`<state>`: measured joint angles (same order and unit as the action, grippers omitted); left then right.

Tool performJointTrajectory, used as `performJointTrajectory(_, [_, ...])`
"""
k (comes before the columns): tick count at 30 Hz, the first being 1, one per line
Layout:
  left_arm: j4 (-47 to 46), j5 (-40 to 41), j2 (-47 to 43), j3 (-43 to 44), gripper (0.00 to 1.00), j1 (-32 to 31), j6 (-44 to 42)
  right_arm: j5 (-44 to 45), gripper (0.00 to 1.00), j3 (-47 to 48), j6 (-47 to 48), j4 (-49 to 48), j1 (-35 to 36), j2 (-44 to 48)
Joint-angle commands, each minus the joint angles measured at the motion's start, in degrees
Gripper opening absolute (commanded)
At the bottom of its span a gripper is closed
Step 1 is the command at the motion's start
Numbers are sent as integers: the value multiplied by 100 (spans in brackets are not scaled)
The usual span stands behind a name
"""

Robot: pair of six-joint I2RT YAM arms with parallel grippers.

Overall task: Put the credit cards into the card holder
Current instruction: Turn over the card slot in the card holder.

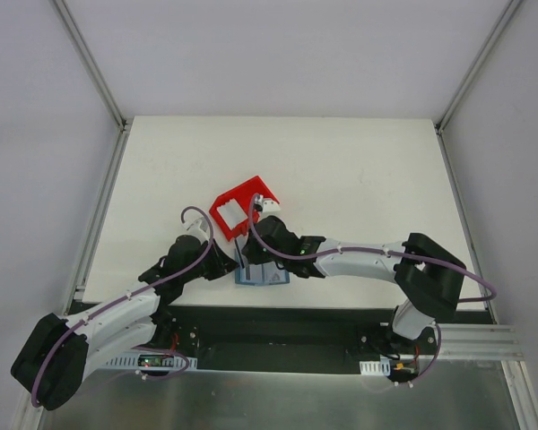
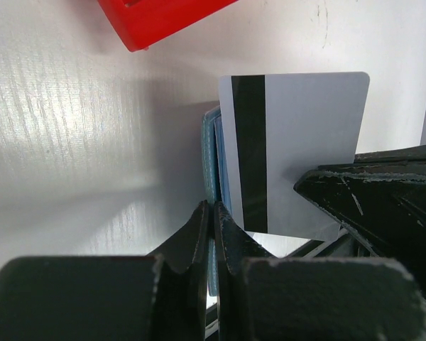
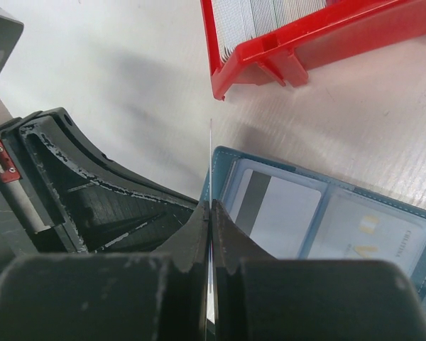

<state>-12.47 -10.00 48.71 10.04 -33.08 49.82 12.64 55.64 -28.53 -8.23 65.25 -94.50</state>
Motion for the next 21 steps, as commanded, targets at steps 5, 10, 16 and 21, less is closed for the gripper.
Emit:
performJointTrajectory(5, [43,-55,-107,68,0,-58,-87,185,0,-35,-135,-83,31,28])
performJointTrajectory(10, [52,-37,-134,59,0,-58,-96,265,0,-88,-100,76,40,-16])
performJointTrajectory(16, [43,-11,-160,24,0,-58,-78,379,1,-79,-47,234,58,45])
performJointTrajectory(21, [43,-20,-142,24,0,-58,-78,598,0,43,76,532,101,107])
